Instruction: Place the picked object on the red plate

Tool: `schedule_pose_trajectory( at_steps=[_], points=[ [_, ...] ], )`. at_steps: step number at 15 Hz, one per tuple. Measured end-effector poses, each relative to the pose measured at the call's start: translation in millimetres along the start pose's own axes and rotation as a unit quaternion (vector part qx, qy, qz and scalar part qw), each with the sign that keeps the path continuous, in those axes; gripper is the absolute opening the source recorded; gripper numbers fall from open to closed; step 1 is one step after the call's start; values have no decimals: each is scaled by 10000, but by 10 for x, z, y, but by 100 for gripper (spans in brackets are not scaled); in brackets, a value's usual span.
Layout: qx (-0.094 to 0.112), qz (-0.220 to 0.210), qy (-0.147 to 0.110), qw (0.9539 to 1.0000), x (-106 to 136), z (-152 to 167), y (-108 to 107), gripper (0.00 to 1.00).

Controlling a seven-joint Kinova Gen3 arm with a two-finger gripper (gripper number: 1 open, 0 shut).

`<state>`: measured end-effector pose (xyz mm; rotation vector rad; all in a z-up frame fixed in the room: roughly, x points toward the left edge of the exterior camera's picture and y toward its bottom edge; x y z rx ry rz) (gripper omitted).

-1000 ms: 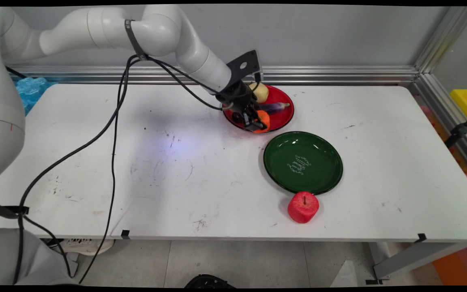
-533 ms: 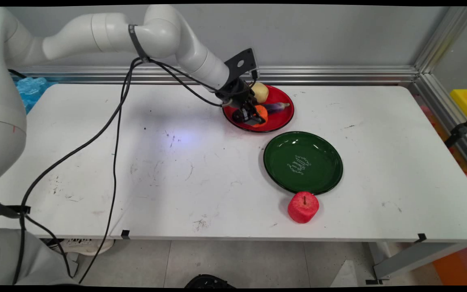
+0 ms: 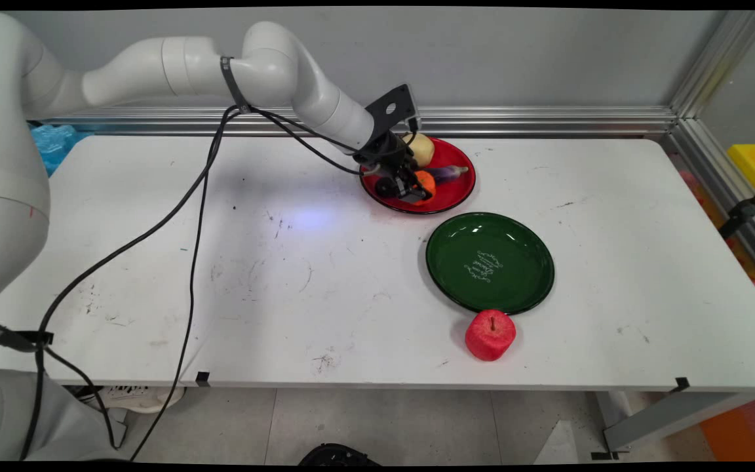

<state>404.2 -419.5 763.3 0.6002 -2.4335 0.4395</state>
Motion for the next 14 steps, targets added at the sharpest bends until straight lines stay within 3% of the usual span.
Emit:
schedule_pose_trajectory(
  at_steps=[10, 11, 14],
  points=[
    [-34, -115, 106, 9999, -53, 172, -14, 0],
    [-42, -125, 118, 9998, -53, 181, -12, 100],
    [-60, -150, 144, 9998, -40, 196, -10, 100]
  ],
)
